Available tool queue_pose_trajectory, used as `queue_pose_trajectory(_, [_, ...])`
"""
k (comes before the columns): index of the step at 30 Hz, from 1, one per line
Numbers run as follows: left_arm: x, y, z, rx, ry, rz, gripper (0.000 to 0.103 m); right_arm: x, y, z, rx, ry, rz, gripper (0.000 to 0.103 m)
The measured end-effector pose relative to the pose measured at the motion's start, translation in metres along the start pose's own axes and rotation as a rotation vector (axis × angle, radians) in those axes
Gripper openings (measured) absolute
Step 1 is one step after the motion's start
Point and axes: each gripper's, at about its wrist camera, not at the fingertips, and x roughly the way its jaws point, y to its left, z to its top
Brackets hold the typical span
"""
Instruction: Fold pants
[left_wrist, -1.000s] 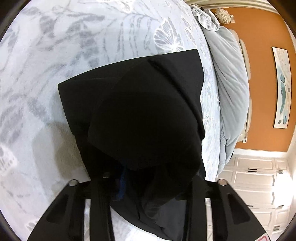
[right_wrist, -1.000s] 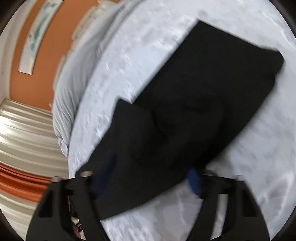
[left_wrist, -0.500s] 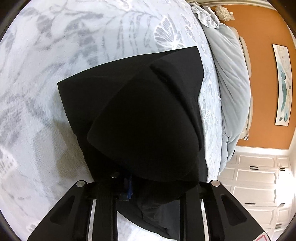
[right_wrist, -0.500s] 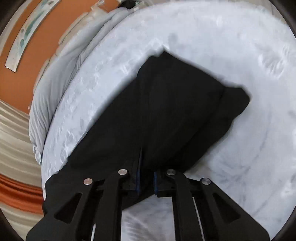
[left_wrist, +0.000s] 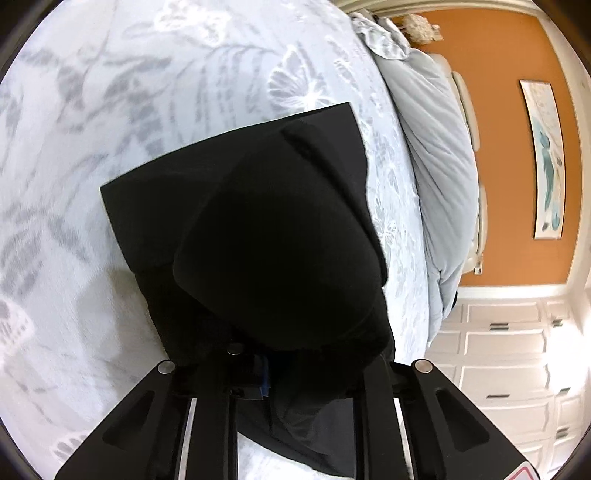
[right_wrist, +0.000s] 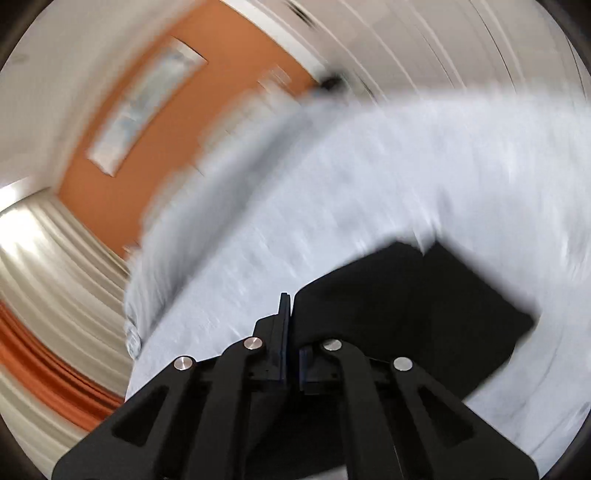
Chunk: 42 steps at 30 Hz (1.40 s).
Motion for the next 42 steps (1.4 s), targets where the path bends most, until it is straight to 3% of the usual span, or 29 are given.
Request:
queue_pose_trajectory(1, [0.002,0.002,0.001,0.004,0.009,0.021,0.015,-0.003,-0.004,-0.001,-0.034,-0.005,-0.082,0.002])
queue_pose_trajectory(2, [0.005,0.006,0.002,-0.006,0.023,0.034,0.015,0.007,-0.022,-0.008,-0.029,0.053,-0.175,0.004])
queue_pose_trajectory(5, [0.012,0.025,0.005,-0.105,0.071,0.018,0.022,0.048,-0.087,-0.045,0.122,0.314,-0.371,0.0])
queue_pose_trajectory(6, [0.008,0.027,0.006,-0.132,0.069,-0.001,0.022,0.044,-0.094,-0.047,0.157,0.291,-0.332,0.006])
queue_pose_trajectory(7, [0.003,0.025,0.006,-0.131,0.056,-0.002,0.029,0.04,-0.091,-0.043,0.161,0.279,-0.332,0.009])
queue_pose_trajectory(8, [-0.002,0.02,0.006,-0.111,0.035,0.006,0.031,0.037,-0.084,-0.037,0.149,0.277,-0.33,0.016])
queue_pose_trajectory(9, [-0.007,0.016,0.006,-0.085,0.015,0.001,0.032,0.035,-0.08,-0.035,0.139,0.257,-0.313,0.043])
queue_pose_trajectory(10, [-0.01,0.012,0.007,-0.057,-0.006,0.0,0.032,0.033,-0.076,-0.035,0.134,0.233,-0.291,0.057])
queue_pose_trajectory(11, [-0.013,0.01,0.008,-0.042,-0.025,-0.008,0.029,0.034,-0.075,-0.036,0.137,0.233,-0.282,0.062])
queue_pose_trajectory(13, [-0.024,0.009,0.009,-0.04,-0.084,-0.07,0.01,0.045,-0.073,-0.042,0.138,0.271,-0.259,0.047])
queue_pose_trajectory(15, [-0.038,0.004,0.009,-0.004,-0.133,-0.09,0.008,0.047,-0.058,-0.044,0.112,0.262,-0.24,0.047])
queue_pose_trajectory(17, [-0.04,0.006,0.014,0.064,-0.154,0.076,0.008,0.046,-0.05,-0.04,0.074,0.247,-0.243,0.051])
queue_pose_trajectory(18, [-0.033,0.017,0.018,0.044,-0.128,0.148,0.008,0.047,-0.05,-0.04,0.068,0.255,-0.255,0.057])
queue_pose_trajectory(19, [-0.023,0.037,0.021,-0.033,-0.082,0.171,0.008,0.049,-0.055,-0.041,0.077,0.271,-0.27,0.058])
queue_pose_trajectory(21, [-0.024,0.052,0.024,-0.121,-0.057,0.076,0.008,0.053,-0.068,-0.048,0.131,0.317,-0.267,0.059])
queue_pose_trajectory(22, [-0.028,0.048,0.027,-0.098,-0.058,0.049,0.008,0.053,-0.071,-0.048,0.148,0.317,-0.252,0.058])
queue_pose_trajectory(23, [-0.031,0.041,0.029,-0.063,-0.066,0.033,0.009,0.051,-0.07,-0.047,0.139,0.305,-0.235,0.043])
queue_pose_trajectory(24, [-0.032,0.036,0.029,-0.04,-0.072,0.022,0.009,0.053,-0.066,-0.048,0.12,0.313,-0.219,0.009])
queue_pose_trajectory(25, [-0.03,0.03,0.03,-0.029,-0.078,0.002,0.007,0.058,-0.061,-0.047,0.099,0.334,-0.216,0.002])
queue_pose_trajectory(29, [-0.019,-0.005,0.039,-0.031,-0.104,-0.108,0.004,0.072,-0.024,-0.026,0.012,0.326,-0.2,0.001])
queue_pose_trajectory(30, [-0.021,-0.025,0.044,-0.018,-0.106,-0.179,0.003,0.07,-0.004,-0.002,0.001,0.281,-0.158,0.001])
queue_pose_trajectory(32, [-0.032,-0.059,0.047,0.038,-0.135,-0.254,0.003,0.05,0.038,0.045,-0.033,0.147,-0.047,0.001])
queue_pose_trajectory(35, [-0.053,-0.101,0.044,0.233,-0.202,-0.326,0.004,0.009,0.077,0.083,-0.139,0.007,-0.003,0.001])
queue_pose_trajectory(37, [-0.049,-0.096,0.042,0.282,-0.202,-0.264,0.004,-0.005,0.063,0.085,-0.148,-0.01,-0.031,0.001])
queue_pose_trajectory(39, [-0.03,-0.061,0.048,0.246,-0.149,-0.173,0.004,-0.001,0.019,0.067,-0.107,0.07,-0.089,0.001])
queue_pose_trajectory(42, [0.014,0.019,0.047,0.117,0.01,-0.05,0.004,0.023,-0.044,0.011,-0.072,0.242,-0.2,0.001])
